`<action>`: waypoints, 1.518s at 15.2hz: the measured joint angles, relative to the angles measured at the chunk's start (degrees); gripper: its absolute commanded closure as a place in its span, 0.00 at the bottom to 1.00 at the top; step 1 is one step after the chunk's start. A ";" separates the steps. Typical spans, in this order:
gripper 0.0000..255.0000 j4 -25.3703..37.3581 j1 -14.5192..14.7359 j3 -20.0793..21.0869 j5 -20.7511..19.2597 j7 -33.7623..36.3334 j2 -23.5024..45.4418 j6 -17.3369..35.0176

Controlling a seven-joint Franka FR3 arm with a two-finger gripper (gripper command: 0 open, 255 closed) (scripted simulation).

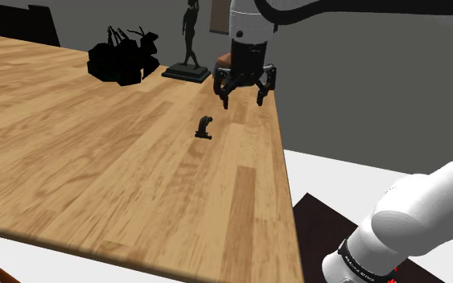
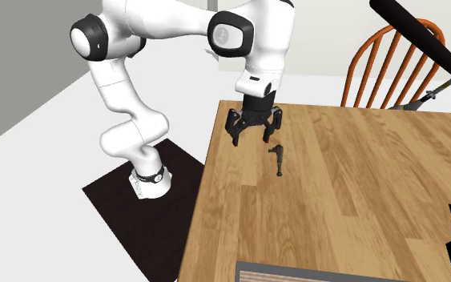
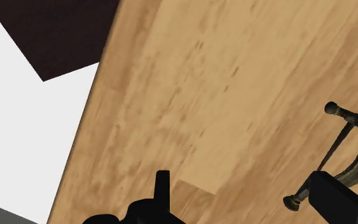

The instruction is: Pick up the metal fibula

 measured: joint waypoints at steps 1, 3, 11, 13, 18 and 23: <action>0.00 2.58 -0.45 1.65 -0.36 3.50 2.89 -0.85; 0.00 6.43 -1.19 4.16 -1.34 10.11 8.22 -1.73; 0.00 15.12 -1.10 7.93 -5.35 24.56 21.99 -2.33; 0.00 13.71 -1.09 7.94 -5.42 24.84 22.15 -0.82; 1.00 11.78 -1.07 7.98 -5.28 25.03 21.83 1.65; 1.00 11.80 -1.08 7.96 -5.29 25.04 21.83 1.19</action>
